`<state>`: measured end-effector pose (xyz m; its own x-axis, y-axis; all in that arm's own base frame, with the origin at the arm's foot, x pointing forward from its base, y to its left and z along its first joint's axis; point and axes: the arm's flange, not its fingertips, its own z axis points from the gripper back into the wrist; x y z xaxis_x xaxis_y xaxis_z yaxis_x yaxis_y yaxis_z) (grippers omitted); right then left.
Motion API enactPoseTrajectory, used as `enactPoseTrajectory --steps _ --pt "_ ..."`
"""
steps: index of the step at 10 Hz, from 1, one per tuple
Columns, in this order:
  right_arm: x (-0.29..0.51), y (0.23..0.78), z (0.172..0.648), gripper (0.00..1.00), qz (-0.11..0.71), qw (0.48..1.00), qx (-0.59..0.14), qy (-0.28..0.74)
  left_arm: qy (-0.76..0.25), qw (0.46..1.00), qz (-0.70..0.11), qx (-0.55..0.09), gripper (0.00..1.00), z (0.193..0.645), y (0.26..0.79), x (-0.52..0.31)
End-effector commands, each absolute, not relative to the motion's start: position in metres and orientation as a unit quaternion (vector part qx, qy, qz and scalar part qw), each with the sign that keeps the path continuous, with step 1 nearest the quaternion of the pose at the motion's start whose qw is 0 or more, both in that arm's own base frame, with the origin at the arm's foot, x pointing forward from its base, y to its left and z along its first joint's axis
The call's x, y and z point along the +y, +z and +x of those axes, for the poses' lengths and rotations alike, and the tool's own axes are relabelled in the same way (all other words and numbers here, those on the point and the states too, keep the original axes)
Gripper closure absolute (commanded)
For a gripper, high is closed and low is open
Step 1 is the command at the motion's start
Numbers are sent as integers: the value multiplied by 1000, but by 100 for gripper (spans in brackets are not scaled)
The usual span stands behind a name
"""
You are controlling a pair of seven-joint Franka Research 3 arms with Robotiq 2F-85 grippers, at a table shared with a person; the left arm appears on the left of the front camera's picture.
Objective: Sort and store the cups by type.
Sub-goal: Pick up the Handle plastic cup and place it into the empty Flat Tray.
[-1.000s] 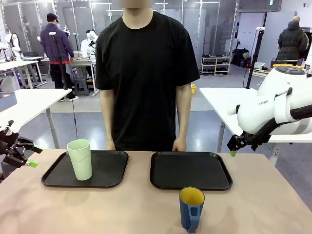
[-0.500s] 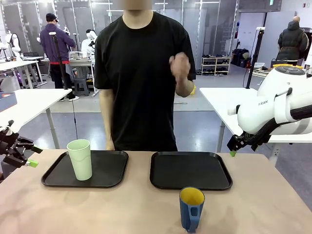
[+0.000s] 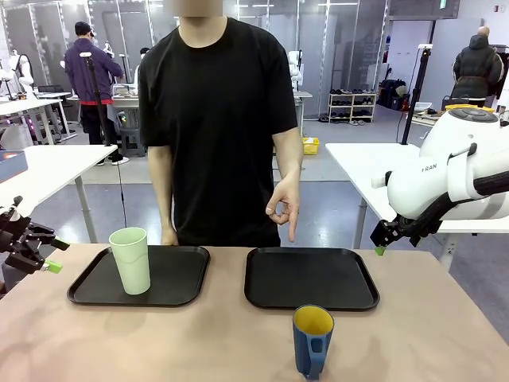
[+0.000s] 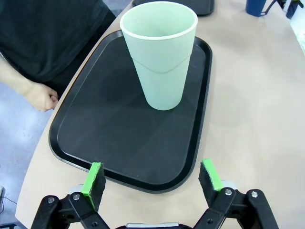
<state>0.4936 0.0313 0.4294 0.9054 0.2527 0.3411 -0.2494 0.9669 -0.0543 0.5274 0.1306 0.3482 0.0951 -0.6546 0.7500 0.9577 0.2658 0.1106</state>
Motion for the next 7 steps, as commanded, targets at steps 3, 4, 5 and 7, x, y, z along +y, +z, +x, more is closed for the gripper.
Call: enactPoseTrajectory --steps 3,4,5,7 --pt "30 430 493 0 -5 976 -178 127 -571 699 -214 -373 0 531 349 133" --pt "30 430 493 0 -5 976 -178 127 -571 699 -214 -373 0 531 349 133" --pt "30 430 493 0 -5 976 -178 127 -571 699 -214 -373 0 531 349 133" --pt "44 436 495 0 -26 965 -165 203 -571 699 -214 -373 0 531 349 133"
